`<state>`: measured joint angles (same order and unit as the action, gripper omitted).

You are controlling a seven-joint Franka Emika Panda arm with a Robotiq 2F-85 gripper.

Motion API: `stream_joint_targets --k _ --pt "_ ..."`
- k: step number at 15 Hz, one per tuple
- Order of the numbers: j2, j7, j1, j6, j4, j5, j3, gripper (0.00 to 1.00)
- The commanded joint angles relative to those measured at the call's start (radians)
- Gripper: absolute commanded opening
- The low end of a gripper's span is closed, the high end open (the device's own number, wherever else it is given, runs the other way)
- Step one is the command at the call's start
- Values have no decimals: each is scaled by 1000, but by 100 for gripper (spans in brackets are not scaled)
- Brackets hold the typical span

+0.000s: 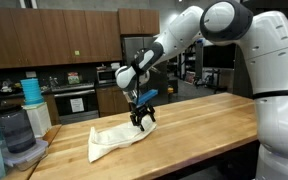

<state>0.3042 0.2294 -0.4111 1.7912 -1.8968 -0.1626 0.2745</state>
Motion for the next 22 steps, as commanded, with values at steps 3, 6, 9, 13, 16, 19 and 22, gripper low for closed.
stream_joint_targets --k 3,6,9,13,16,19,22 --pt "-60 -39 89 244 -186 181 -5 100" --pt "-114 -43 112 380 -277 262 -1 100" --pt "-230 -36 120 483 -400 319 2 100" --pt "-433 14 104 546 -559 314 11 100" --pt "-531 46 108 528 -615 314 21 100" --pt "-548 55 116 533 -629 317 21 100" --pt "-525 -27 111 631 -628 346 4 100"
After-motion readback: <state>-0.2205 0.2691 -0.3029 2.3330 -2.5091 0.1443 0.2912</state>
